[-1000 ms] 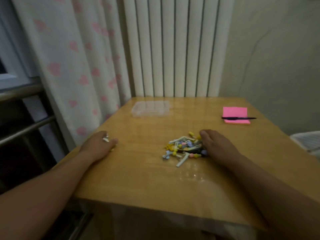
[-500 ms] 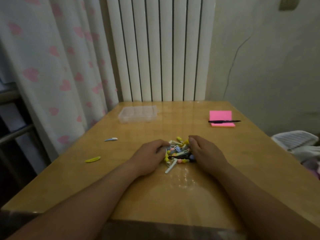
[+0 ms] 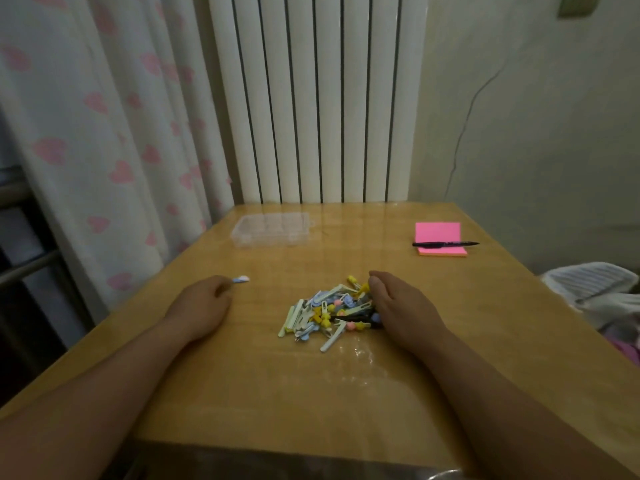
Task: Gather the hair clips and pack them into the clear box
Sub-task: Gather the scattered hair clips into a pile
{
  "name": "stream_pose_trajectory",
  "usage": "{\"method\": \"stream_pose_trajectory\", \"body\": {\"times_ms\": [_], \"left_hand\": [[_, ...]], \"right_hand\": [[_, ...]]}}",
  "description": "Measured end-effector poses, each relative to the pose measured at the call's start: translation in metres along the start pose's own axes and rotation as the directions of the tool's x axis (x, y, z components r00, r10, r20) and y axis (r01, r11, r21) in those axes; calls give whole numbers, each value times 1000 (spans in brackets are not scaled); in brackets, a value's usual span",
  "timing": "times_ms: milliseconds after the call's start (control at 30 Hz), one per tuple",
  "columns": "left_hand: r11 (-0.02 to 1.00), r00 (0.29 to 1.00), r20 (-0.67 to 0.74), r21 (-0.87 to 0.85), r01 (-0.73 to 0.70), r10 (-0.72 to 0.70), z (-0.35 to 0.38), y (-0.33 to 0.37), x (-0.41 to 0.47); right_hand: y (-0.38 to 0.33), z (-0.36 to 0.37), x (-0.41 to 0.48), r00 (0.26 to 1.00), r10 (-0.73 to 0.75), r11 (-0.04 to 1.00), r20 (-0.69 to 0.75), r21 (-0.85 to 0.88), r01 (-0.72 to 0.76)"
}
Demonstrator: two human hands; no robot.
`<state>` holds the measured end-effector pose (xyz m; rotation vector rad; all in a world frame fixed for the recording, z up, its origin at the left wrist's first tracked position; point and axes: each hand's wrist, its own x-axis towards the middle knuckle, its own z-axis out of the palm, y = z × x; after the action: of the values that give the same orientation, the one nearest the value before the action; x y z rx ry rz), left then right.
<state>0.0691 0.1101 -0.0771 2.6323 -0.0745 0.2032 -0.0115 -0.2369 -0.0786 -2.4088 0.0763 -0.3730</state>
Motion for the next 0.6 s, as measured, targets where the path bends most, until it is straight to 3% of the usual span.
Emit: {"method": "stream_pose_trajectory", "body": {"times_ms": [200,300,367,467,533,600], "left_hand": [[950,940,150,-109,-292,307,19,53,-16],[926,918,166,-181,-330,360,24,69,-25],[946,956,64,-176,-271,286,17,63,-29],[999,994,-97,16,-50,51,-4,28,-40],[986,993,-62,131,103,-95,-12,7,-52],[982,989,2,116,146,-148,-11,-3,-60]], "right_hand": [[-3,-2,-2,1000,7,1000,-5,-7,-7],[-5,-3,-5,1000,5,1000,-21,8,-4],[-3,-4,-6,1000,6,1000,-23,14,-6],[-2,-3,-3,1000,-2,1000,-12,7,2],[-2,-2,-1,1000,-3,1000,-5,2,3],[-1,0,0,1000,-2,1000,3,4,2]]}}
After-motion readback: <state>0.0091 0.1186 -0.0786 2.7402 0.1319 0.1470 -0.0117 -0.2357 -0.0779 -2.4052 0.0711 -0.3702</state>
